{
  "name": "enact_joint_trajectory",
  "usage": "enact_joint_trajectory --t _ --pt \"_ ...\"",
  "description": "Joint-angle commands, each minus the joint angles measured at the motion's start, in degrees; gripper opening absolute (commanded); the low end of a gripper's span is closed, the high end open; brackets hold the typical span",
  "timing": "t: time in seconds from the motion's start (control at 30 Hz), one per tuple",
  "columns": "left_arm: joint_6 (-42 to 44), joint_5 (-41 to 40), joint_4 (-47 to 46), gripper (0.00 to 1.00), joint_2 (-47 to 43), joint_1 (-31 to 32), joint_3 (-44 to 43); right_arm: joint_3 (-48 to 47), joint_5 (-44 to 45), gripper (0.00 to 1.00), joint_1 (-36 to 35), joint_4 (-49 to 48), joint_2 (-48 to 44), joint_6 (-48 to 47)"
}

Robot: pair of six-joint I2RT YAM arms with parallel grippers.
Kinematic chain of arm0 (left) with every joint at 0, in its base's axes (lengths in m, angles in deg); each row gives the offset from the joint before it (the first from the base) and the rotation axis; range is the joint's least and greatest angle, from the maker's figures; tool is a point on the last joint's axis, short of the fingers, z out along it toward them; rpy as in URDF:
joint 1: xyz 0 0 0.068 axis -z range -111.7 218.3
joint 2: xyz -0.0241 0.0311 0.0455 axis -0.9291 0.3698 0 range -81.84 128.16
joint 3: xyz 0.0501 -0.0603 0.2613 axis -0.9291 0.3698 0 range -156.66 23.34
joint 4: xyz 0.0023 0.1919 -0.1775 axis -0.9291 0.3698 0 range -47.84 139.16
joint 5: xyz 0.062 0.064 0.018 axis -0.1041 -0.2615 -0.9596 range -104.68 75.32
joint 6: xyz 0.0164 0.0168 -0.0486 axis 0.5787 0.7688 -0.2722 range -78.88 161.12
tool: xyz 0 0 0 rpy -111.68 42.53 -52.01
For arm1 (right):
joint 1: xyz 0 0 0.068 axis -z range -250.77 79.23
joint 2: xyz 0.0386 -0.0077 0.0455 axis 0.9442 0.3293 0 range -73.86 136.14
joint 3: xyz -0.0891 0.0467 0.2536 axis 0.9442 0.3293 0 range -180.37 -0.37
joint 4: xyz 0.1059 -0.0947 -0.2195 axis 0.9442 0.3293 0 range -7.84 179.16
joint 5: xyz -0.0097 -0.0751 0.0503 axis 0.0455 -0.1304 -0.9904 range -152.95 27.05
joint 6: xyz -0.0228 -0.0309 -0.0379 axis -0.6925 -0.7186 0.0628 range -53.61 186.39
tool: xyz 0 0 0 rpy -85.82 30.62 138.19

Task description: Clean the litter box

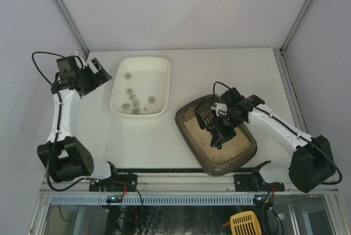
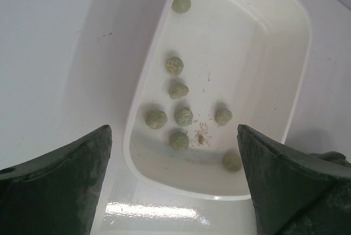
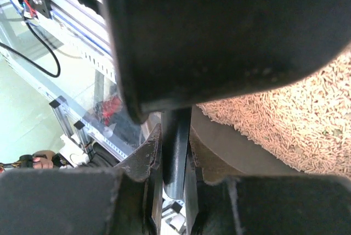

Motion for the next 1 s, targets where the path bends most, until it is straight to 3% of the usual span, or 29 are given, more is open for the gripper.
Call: enact_joint_trajectory --t 0.0,0.2,0.3,0.37,0.43,0.57,0.83,0.9,0.97 --pt "-2.46 4.41 -3.08 1.0 -1.12 0.52 1.39 1.19 0.96 0.0 -0.03 1.92 -1.7 1.05" --pt "-1.96 4.88 -4.05 1.0 -1.66 0.59 2.24 1.48 6.54 0.0 -0.73 5.84 -0.2 3.69" --pt "-2.18 5.3 -4.72 1.0 -2.22 0.58 2.72 1.33 9.16 0.35 -1.64 6.88 1.28 4.68" --pt "-2.23 5.36 -4.96 1.0 -2.35 0.57 2.84 0.52 11.9 0.81 -1.88 7.97 1.91 5.36" --pt "-2.18 5.38 -5.07 1.0 -2.47 0.56 3.07 -1.15 16.99 0.98 -2.08 9.14 1.9 6.27" --pt "-2.01 5.23 -6.04 1.0 -2.68 0.56 3.82 -7.43 31.64 1.0 -4.08 12.48 0.4 10.6" --pt "-1.34 3.15 -7.73 1.0 -2.47 0.7 5.34 -37.23 55.62 1.0 -17.94 14.68 1.94 15.06" --pt "-1.15 2.72 -8.24 1.0 -2.41 0.68 5.76 -39.78 65.95 1.0 -22.31 10.05 1.09 15.6" --pt "-0.8 3.05 -8.49 1.0 -2.32 0.68 6.09 -38.85 84.27 1.0 -27.71 4.45 -1.17 21.32"
